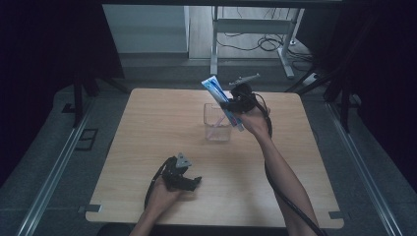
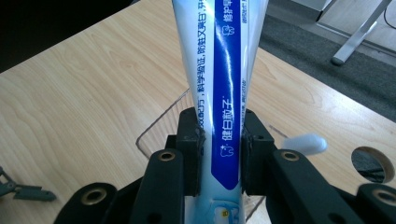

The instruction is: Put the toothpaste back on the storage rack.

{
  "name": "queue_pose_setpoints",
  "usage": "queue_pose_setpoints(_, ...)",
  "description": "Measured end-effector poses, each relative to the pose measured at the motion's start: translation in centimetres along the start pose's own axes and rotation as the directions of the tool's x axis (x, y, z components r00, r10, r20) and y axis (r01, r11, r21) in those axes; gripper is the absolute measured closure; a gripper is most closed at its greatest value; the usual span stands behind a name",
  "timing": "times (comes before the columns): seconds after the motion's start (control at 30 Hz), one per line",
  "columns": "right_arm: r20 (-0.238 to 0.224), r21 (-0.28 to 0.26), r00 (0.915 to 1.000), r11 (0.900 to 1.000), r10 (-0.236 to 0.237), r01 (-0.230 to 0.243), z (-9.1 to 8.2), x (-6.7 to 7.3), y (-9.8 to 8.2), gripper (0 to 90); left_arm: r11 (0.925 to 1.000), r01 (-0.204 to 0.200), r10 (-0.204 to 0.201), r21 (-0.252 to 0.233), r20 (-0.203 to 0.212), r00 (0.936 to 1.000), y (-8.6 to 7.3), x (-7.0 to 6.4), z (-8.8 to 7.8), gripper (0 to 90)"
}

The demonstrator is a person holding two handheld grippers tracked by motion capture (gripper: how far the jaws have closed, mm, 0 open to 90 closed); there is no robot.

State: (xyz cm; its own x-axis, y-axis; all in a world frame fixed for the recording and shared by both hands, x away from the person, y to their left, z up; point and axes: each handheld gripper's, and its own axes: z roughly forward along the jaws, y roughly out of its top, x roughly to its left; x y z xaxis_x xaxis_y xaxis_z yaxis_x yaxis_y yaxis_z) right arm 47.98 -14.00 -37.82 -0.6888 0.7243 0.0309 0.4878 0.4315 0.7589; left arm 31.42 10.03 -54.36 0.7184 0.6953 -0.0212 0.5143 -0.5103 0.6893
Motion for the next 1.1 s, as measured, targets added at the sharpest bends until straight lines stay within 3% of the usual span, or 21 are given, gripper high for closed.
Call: queue_pose_setpoints(1.1, 0.003, -0.033, 1.0, 0.999, 0.0, 0.0, 4.0, -0.4, 2.8, 72.9, 1.0, -0.006, 0.006, 0.005, 0.0, 1.0, 0.0, 0.0, 0.0, 13.7)
